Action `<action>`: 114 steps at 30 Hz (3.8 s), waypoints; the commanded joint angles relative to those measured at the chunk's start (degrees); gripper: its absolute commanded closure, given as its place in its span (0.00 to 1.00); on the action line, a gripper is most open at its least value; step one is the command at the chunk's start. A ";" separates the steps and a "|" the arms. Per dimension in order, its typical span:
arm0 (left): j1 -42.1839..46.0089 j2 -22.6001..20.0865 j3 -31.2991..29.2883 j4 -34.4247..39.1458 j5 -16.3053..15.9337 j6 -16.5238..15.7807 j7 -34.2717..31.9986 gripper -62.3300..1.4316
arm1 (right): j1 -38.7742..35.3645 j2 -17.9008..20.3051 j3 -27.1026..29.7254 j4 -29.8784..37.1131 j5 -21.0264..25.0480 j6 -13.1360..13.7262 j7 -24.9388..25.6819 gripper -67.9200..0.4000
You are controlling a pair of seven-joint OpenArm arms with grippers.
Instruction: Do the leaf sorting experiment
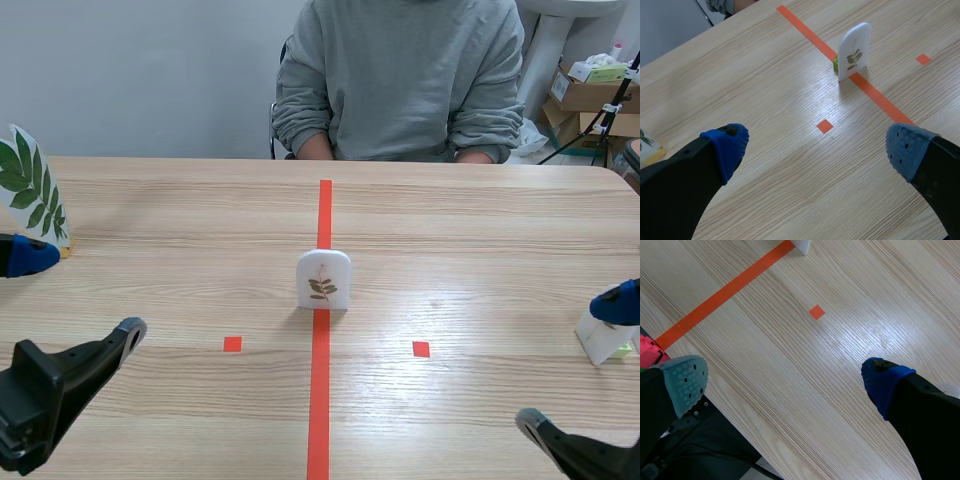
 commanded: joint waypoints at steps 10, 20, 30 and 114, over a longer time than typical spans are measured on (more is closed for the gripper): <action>0.42 0.42 0.13 0.44 -0.42 0.11 -0.72 0.06 | 0.68 -0.02 0.11 -0.15 0.37 0.44 0.81 0.06; 0.42 0.42 0.13 0.44 -0.37 0.09 -0.70 0.06 | 0.68 -0.02 0.11 -0.15 0.35 0.44 0.81 0.06; -4.42 0.39 0.13 -2.64 2.21 -5.95 -0.37 0.06 | 0.68 -0.02 0.11 -0.15 0.20 0.44 0.79 0.06; -73.11 17.99 47.65 -68.39 6.75 -13.38 -3.28 0.89 | 1.64 -0.20 0.11 -0.15 -4.42 0.44 1.22 0.06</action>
